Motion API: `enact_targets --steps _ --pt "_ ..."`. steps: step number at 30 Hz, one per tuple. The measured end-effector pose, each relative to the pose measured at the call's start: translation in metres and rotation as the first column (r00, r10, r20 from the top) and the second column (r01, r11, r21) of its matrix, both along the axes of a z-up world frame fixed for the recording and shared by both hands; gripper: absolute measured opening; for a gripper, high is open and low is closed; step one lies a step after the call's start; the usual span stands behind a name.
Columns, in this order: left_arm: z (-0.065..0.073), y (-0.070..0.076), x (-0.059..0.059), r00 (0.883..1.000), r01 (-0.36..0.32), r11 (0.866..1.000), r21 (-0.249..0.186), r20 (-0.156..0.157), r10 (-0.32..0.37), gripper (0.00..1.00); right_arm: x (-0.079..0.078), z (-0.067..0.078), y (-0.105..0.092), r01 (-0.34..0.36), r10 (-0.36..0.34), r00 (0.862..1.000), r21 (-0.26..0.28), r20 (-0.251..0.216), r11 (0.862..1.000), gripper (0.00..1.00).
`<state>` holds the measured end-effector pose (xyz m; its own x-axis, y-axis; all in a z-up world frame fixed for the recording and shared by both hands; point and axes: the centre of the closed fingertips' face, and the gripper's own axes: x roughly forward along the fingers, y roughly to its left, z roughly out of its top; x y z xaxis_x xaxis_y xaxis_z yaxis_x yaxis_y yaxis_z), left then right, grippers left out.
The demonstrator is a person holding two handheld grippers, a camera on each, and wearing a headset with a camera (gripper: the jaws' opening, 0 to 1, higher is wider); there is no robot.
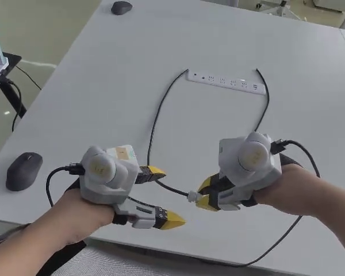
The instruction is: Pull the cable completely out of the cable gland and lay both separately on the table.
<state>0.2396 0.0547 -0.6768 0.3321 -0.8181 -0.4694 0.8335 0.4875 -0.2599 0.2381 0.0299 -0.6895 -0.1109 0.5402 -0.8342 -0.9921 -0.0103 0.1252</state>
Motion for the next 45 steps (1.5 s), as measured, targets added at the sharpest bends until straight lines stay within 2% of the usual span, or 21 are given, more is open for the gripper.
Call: enact_targets --steps 2,8,12,15,20,22,24,26,28,29,35,43,45 --pt "0.005 -0.005 0.002 1.000 0.014 1.000 0.000 0.023 -0.014 0.66 0.000 0.006 -0.001 -0.011 0.011 1.000 0.001 0.007 1.000 0.06" --pt "0.012 -0.015 0.007 0.998 0.038 0.999 -0.029 0.041 -0.037 0.62 -0.001 0.017 -0.003 -0.046 0.046 0.999 -0.010 0.028 0.999 0.06" --pt "0.013 -0.022 0.005 0.997 0.070 0.997 -0.045 0.047 -0.068 0.56 -0.002 0.023 -0.005 -0.063 0.064 0.997 -0.019 0.038 0.998 0.06" --pt "0.015 -0.028 0.003 0.994 0.098 0.994 -0.054 0.059 -0.095 0.53 -0.004 0.028 -0.006 -0.066 0.067 0.997 -0.017 0.039 0.998 0.06" --pt "0.022 -0.035 0.003 0.989 0.126 0.988 -0.092 0.088 -0.118 0.44 -0.006 0.034 -0.011 -0.076 0.077 0.996 -0.027 0.040 0.997 0.06" --pt "0.023 -0.036 0.004 0.990 0.122 0.987 -0.108 0.079 -0.114 0.43 -0.009 0.037 -0.012 -0.081 0.082 0.996 -0.024 0.037 0.996 0.06" --pt "0.026 -0.038 0.003 0.989 0.129 0.984 -0.126 0.083 -0.119 0.41 -0.011 0.039 -0.013 -0.088 0.089 0.995 -0.025 0.039 0.996 0.06" --pt "0.029 -0.040 0.001 0.989 0.138 0.978 -0.154 0.076 -0.127 0.37 -0.012 0.040 -0.013 -0.098 0.099 0.994 -0.026 0.044 0.995 0.06" --pt "0.035 -0.042 0.001 0.992 0.125 0.972 -0.200 0.054 -0.117 0.37 -0.012 0.041 -0.013 -0.105 0.106 0.993 -0.026 0.052 0.994 0.06" --pt "0.035 -0.041 0.002 0.992 0.125 0.971 -0.205 0.054 -0.116 0.36 -0.012 0.041 -0.013 -0.105 0.106 0.993 -0.027 0.051 0.994 0.06" --pt "0.033 -0.042 -0.001 0.990 0.141 0.970 -0.197 0.046 -0.134 0.31 -0.010 0.042 -0.012 -0.117 0.118 0.991 -0.023 0.066 0.993 0.07" --pt "0.036 -0.045 -0.002 0.988 0.155 0.962 -0.226 0.034 -0.151 0.23 -0.010 0.041 -0.012 -0.135 0.137 0.988 -0.028 0.072 0.990 0.07" --pt "0.034 -0.044 -0.001 0.987 0.159 0.964 -0.214 0.038 -0.155 0.21 -0.010 0.041 -0.012 -0.135 0.137 0.988 -0.024 0.071 0.991 0.07"
